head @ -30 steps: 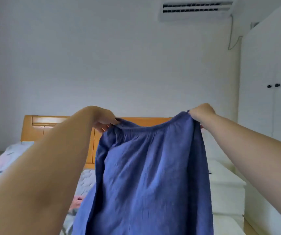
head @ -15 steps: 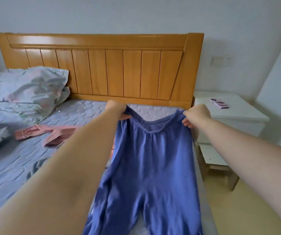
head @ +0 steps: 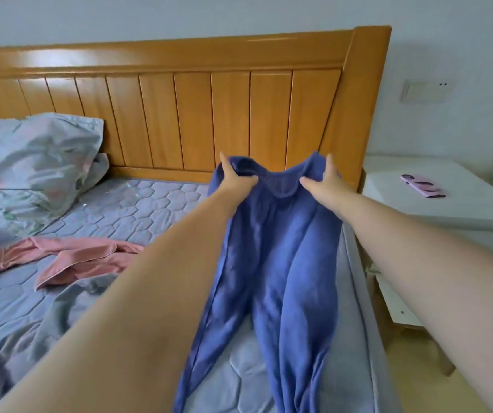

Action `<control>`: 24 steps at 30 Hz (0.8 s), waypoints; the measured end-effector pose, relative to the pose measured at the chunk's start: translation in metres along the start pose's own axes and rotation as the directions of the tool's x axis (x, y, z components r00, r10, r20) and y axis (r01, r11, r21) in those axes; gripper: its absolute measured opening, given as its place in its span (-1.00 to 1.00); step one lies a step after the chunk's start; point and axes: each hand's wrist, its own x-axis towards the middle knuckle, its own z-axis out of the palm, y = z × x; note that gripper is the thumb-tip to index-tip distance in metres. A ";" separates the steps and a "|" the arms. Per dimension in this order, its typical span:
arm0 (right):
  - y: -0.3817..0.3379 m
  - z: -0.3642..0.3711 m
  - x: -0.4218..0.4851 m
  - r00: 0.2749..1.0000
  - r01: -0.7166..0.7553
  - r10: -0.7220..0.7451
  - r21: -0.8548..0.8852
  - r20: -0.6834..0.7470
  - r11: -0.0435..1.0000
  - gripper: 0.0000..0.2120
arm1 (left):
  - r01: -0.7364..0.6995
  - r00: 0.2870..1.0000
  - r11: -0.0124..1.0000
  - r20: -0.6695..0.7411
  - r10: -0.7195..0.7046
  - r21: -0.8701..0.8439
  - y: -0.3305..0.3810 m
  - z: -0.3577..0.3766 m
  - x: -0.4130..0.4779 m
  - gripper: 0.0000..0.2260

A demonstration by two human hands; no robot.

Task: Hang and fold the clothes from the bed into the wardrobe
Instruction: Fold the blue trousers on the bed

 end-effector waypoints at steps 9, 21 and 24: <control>0.203 0.084 -0.155 0.912 -0.372 0.374 -0.044 0.171 0.927 -0.34 | 0.091 0.917 0.905 0.319 -0.239 0.416 -0.230 0.074 -0.157 -0.24; 0.236 0.096 -0.353 0.820 -0.531 0.572 0.372 0.001 0.761 -0.83 | 0.463 0.886 0.858 0.147 -0.440 -0.224 -0.288 0.058 -0.308 -0.75; 0.231 0.093 -0.368 0.853 -0.520 0.517 0.035 0.074 0.853 -0.73 | 0.562 0.826 0.797 0.203 -0.526 -0.222 -0.283 0.056 -0.321 -0.84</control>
